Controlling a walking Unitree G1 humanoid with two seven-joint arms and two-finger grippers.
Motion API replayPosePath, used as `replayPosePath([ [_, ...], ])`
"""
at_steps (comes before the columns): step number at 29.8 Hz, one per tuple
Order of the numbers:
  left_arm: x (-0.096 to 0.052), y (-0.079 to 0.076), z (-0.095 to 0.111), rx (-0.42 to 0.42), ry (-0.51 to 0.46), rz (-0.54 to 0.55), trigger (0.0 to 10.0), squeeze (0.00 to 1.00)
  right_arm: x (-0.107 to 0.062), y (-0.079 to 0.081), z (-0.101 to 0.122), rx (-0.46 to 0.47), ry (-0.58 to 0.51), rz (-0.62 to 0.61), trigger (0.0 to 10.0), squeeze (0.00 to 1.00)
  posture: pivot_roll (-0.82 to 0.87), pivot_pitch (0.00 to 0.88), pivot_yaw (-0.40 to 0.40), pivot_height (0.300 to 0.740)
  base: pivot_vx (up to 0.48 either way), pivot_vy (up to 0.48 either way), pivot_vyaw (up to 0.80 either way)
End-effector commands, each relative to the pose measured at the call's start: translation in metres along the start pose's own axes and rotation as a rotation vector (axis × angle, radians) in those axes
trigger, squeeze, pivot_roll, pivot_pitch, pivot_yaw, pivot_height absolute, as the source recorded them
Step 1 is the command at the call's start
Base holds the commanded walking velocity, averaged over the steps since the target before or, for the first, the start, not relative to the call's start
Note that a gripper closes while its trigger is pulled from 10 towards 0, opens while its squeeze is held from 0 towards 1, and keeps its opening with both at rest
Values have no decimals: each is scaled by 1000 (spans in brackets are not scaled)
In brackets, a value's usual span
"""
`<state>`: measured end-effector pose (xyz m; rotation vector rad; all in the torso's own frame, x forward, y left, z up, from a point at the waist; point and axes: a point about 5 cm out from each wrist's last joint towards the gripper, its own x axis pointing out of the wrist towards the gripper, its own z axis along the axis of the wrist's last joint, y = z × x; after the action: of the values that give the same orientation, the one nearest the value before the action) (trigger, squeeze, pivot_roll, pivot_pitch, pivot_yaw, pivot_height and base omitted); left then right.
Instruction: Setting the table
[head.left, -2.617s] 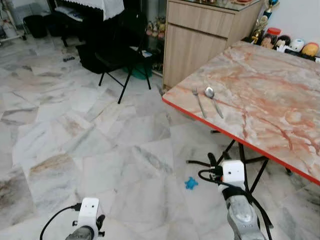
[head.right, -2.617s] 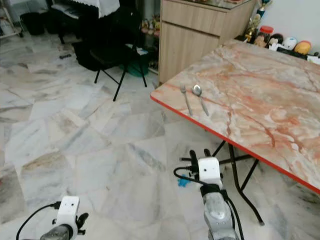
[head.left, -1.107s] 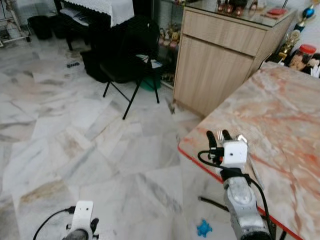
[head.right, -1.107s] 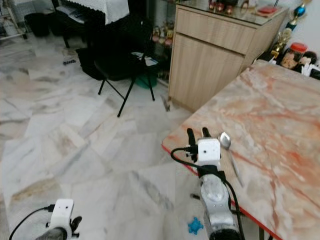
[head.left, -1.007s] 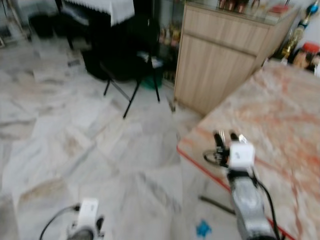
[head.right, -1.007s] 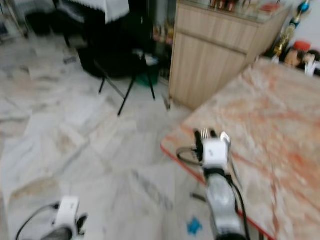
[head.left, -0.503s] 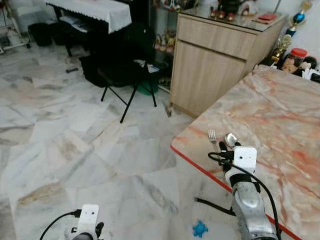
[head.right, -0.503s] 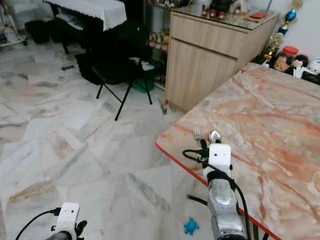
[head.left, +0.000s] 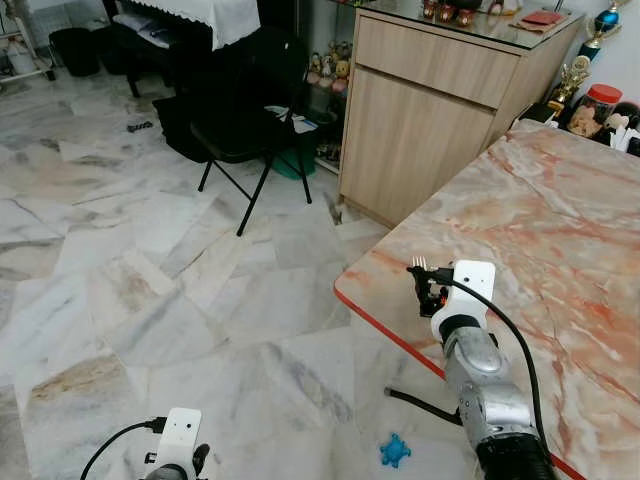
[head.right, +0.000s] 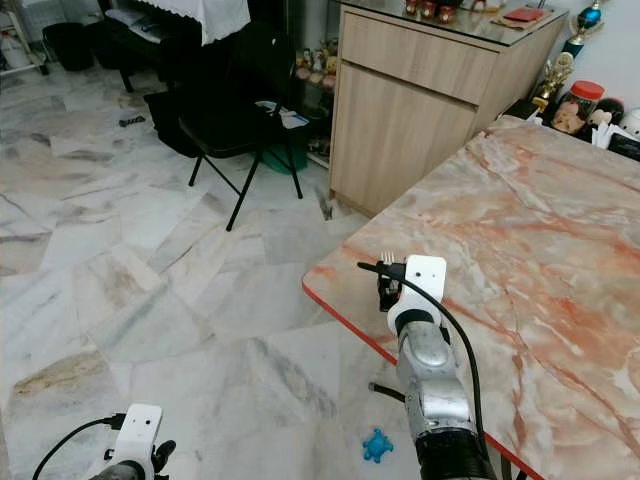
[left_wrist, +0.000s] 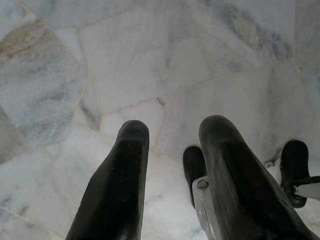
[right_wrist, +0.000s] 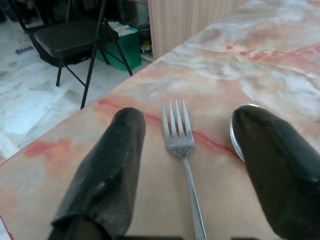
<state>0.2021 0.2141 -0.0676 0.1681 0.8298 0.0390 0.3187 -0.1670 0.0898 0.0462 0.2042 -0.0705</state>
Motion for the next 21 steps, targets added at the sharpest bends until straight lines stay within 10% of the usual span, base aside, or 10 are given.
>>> replayPosePath([
  [1,-1,0,-6,11,27,-1,10000,0,-2,-3,2,-10,21,-10,10000,0,123,54,-41,740,0,0,0],
  [21,-2,0,-9,4,42,9,10000,0,-9,2,-7,-46,166,34,10000,0,120,57,-46,740,0,0,0],
])
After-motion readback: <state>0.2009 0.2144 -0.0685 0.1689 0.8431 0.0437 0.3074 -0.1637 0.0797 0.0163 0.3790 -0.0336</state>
